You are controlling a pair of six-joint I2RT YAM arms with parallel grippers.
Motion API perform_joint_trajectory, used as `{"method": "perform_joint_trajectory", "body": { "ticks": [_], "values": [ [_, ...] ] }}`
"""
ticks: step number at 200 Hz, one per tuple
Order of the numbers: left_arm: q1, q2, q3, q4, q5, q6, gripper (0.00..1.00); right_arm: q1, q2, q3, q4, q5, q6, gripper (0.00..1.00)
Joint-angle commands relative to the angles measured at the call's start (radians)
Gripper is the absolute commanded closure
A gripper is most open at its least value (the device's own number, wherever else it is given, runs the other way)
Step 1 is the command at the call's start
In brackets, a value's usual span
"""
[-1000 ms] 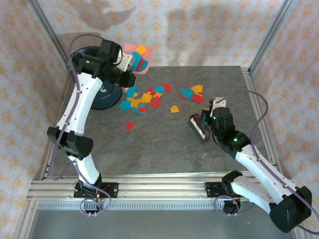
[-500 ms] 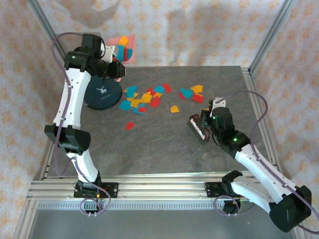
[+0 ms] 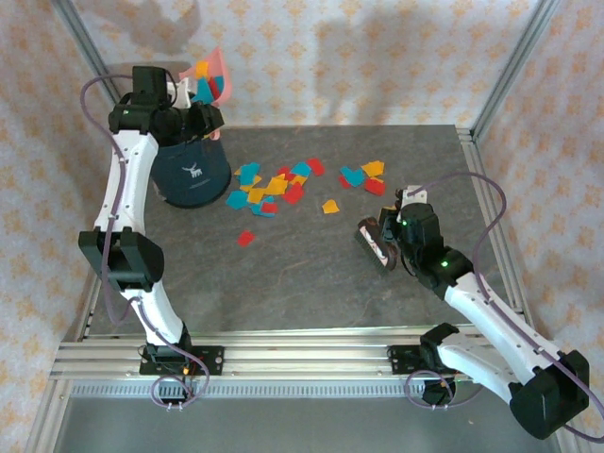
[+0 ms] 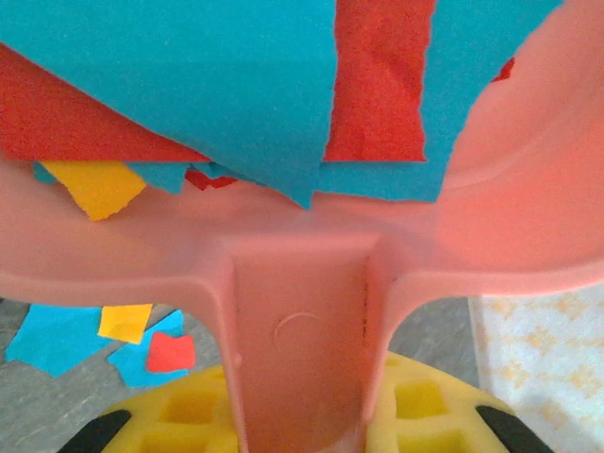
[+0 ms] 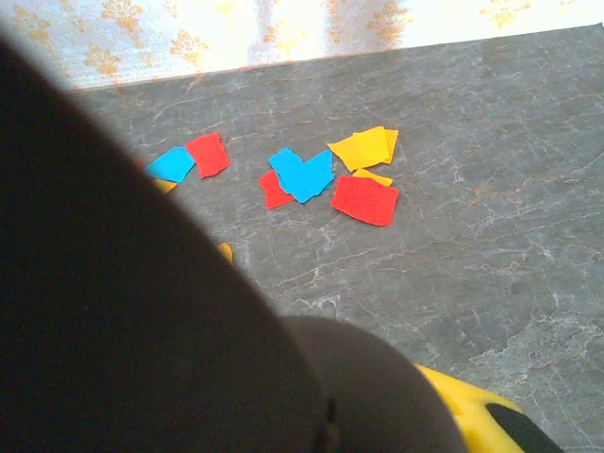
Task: Sweep away the paper scraps from the table
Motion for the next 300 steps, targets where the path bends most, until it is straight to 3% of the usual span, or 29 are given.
{"method": "perform_joint_trajectory", "body": {
  "ticks": [1,154,248,300],
  "values": [
    [0.014,-0.027,-0.015,0.137,0.072,-0.084,1.00,0.005,-0.004,0.003,0.008,0.002,0.018,1.00],
    [0.075,-0.067,-0.271,0.597,0.176,-0.472,1.00,0.005,0.001,-0.003,-0.006,0.001,0.027,1.00],
    [0.093,-0.104,-0.477,1.065,0.236,-0.838,1.00,0.005,-0.001,-0.016,-0.002,-0.005,0.040,1.00],
    [0.096,-0.106,-0.549,1.240,0.243,-0.985,1.00,0.005,-0.004,-0.020,-0.004,-0.004,0.043,1.00]
  ]
}}
